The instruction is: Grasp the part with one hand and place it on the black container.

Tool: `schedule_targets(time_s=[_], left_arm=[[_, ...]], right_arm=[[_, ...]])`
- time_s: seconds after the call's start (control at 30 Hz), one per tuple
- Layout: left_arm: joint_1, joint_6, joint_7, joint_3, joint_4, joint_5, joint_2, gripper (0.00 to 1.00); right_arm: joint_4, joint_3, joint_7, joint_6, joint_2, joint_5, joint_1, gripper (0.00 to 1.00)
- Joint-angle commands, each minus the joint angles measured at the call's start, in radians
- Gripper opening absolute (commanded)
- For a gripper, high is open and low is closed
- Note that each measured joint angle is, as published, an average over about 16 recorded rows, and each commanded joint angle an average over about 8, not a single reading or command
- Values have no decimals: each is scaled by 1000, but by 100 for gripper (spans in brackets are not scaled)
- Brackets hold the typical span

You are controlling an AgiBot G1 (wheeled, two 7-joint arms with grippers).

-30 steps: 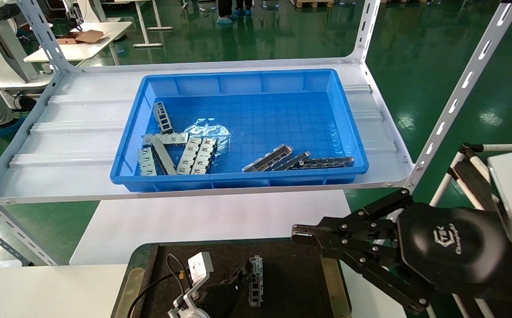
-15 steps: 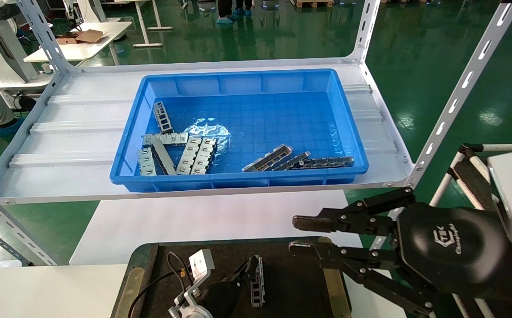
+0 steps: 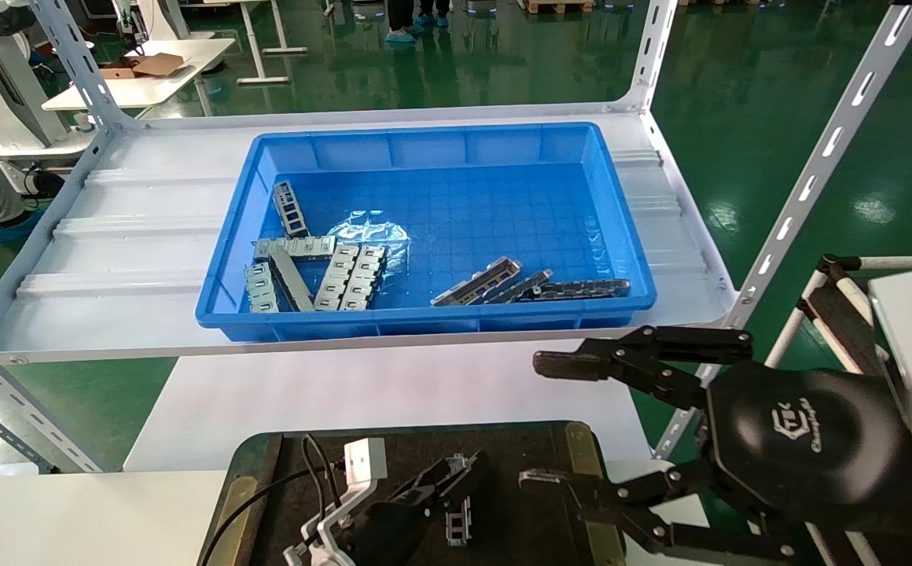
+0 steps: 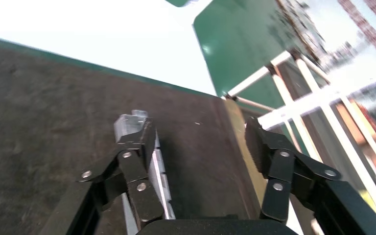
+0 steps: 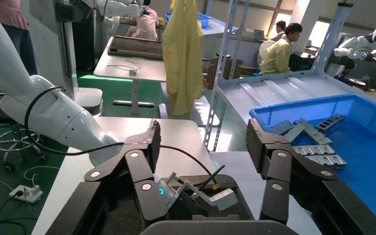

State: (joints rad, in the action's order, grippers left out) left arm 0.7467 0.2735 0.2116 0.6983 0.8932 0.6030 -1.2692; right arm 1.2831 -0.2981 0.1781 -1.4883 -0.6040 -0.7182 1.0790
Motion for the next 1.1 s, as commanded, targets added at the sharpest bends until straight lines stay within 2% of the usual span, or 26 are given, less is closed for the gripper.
schedule_targets(time_s=[0.03,0.2,0.7,1.1], left_arm=[[-1,64,-25,-3,-4,13,21,100],[14,192,-63,-1,-2,32,85,100],[85,455,-105,1,20,64,265,100],[88,616,-144,-7,85,77,415,100]], right_arm=[[0,0,0,0,0,0,0,100],[0,0,0,0,0,0,0,100],[0,-1,-1,1,0,1,0,100],[0,-2,-1,1,1,1,0,100]])
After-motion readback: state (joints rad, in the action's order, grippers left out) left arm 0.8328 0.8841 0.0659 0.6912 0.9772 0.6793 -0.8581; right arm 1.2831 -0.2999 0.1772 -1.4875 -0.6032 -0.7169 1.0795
